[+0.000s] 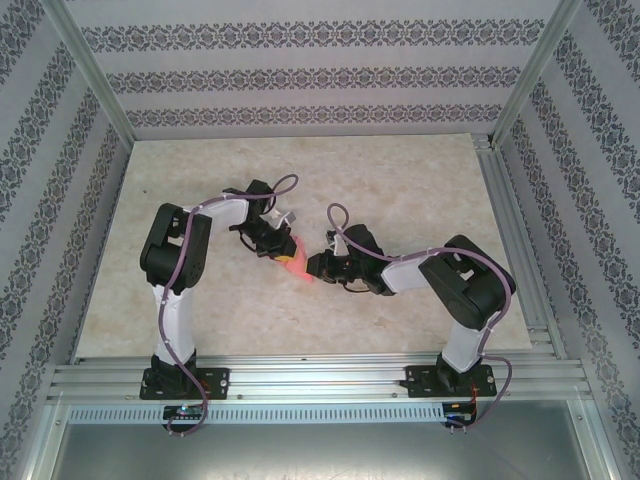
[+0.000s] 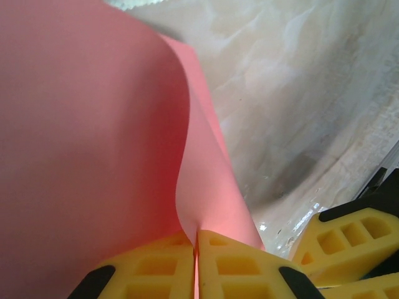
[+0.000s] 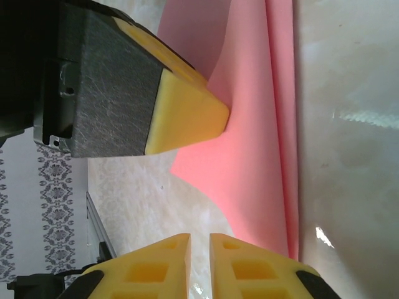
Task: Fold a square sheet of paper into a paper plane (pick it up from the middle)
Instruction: Third fold the triangle at the center of the table.
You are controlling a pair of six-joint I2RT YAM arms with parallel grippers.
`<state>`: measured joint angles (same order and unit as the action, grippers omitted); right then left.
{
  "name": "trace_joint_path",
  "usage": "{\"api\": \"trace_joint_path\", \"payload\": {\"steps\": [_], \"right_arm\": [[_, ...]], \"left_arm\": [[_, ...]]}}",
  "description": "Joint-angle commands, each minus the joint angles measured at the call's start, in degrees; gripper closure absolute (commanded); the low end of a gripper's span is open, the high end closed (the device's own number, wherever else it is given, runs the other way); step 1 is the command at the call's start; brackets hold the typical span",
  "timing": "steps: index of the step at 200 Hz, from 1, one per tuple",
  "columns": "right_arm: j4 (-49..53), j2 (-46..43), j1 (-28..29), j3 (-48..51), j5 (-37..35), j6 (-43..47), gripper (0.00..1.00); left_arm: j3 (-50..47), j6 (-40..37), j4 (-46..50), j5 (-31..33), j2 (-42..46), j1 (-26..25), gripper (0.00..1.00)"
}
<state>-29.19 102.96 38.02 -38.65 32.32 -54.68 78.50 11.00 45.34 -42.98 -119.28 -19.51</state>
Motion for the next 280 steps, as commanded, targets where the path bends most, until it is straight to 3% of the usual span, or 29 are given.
{"api": "trace_joint_path", "payload": {"steps": [1, 82, 171, 230, 280], "right_arm": [[-3.3, 1.0, -0.8, -1.2, 1.2, -1.1, 0.84], [-3.9, 3.4, -0.1, -2.1, 3.7, -1.7, 0.85], [10.1, 2.5, 0.2, -6.5, 0.9, 5.8, 0.84], [10.0, 0.6, -0.9, -7.5, 2.6, 5.1, 0.83], [2.9, 0.0, -1.8, -5.6, 4.3, 0.9, 0.82]], "left_arm": [[1.6, -3.5, 3.2, 0.4, -0.1, 1.0, 0.89], [3.2, -2.8, 2.5, -1.1, -1.6, 2.3, 0.88], [7.7, -6.8, 4.7, -4.5, -4.9, 2.3, 0.83], [11.3, -9.7, 8.0, -4.8, -6.7, 2.3, 0.85], [13.2, -11.5, 9.0, -4.4, -8.7, 2.4, 0.92]]}}
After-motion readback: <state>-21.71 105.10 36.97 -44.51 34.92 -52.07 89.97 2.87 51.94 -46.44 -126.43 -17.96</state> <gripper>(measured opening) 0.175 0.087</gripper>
